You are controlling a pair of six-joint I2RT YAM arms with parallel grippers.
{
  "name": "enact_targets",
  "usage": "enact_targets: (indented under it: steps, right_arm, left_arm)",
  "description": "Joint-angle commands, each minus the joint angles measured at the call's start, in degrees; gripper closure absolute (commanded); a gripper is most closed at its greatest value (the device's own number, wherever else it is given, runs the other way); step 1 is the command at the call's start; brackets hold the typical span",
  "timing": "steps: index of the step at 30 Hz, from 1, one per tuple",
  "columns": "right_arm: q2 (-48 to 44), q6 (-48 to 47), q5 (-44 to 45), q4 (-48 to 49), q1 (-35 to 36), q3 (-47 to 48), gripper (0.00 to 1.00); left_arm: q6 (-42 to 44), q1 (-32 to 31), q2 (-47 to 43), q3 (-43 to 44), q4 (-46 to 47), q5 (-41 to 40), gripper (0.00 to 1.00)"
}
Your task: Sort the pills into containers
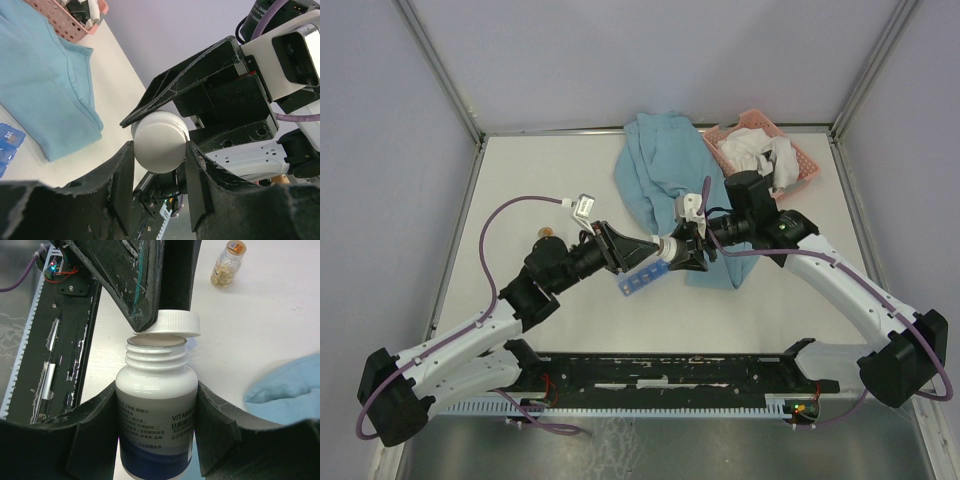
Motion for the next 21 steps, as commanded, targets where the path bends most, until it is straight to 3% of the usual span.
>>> enact_targets:
  steps: [1, 21]
  right_arm:
    - [-0.9, -2.0, 2.4, -0.5, 1.3, 3.0, 0.87]
    - [0.7, -3.0, 9.7, -3.0, 3.8, 5.1, 0.88]
  left_arm:
    - [1.9, -0.2, 0.9, 3.2, 0.4, 1.0, 0.70]
    - [1.1, -0.4, 2.0, 2.7, -0.2, 3.0, 0.71]
